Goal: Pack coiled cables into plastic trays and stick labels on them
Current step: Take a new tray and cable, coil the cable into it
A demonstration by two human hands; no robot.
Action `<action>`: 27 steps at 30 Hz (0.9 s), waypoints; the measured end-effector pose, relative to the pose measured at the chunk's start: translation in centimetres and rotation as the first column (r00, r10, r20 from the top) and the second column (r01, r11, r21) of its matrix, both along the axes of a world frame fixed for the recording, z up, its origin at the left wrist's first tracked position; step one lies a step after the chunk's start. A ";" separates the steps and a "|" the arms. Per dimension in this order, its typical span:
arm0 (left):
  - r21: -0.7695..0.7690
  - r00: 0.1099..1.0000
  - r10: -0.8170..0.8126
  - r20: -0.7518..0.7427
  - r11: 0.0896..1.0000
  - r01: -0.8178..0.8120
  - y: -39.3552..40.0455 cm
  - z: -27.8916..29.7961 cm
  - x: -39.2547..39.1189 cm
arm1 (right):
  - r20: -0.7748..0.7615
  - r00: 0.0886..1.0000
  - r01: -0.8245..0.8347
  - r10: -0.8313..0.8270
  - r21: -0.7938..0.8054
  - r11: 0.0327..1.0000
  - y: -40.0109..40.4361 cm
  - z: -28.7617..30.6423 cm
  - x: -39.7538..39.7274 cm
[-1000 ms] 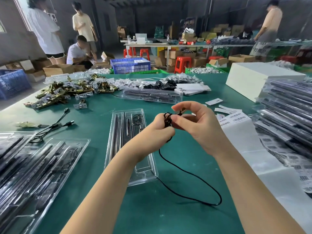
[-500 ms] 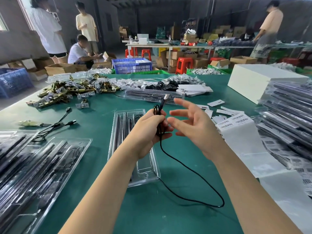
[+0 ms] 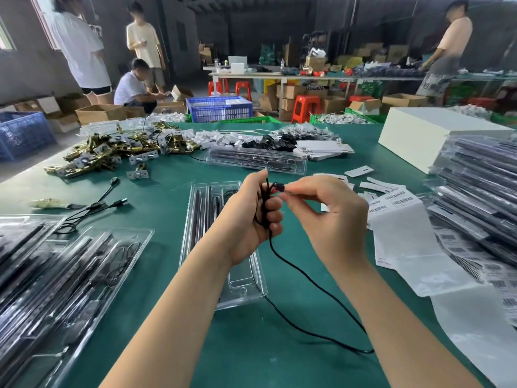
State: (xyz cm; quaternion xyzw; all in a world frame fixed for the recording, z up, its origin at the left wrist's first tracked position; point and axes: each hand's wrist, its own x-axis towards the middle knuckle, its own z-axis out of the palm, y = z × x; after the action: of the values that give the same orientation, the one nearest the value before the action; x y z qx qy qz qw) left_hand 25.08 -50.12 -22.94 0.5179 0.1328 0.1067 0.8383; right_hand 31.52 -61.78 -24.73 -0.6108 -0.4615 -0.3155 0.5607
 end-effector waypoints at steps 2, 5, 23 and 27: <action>-0.002 1.000 0.028 -0.012 1.000 -0.028 0.0 0.0 0.0 | 0.131 0.990 0.060 -0.059 -0.005 0.998 0.4 -0.6 -0.4; 0.022 0.999 0.040 -0.011 0.999 -0.040 0.2 -0.2 -0.2 | 0.106 0.992 0.065 -0.065 0.009 0.998 0.4 -0.5 -0.3; 0.020 0.996 -0.087 0.029 0.996 0.087 -0.1 -0.1 -0.4 | 0.118 0.991 0.063 -0.065 0.025 0.998 0.5 -0.8 -0.2; 0.013 0.997 -0.011 0.079 1.000 0.010 0.1 -0.1 -0.4 | 0.220 0.975 0.044 -0.010 -0.149 0.988 1.0 -0.9 -0.9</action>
State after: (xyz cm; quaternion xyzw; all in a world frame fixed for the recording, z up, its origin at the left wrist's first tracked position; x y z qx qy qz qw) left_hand 24.66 -49.97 -23.05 0.5192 0.0963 0.1235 0.8402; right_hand 30.66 -60.81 -25.60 -0.6196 -0.5349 -0.3521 0.4539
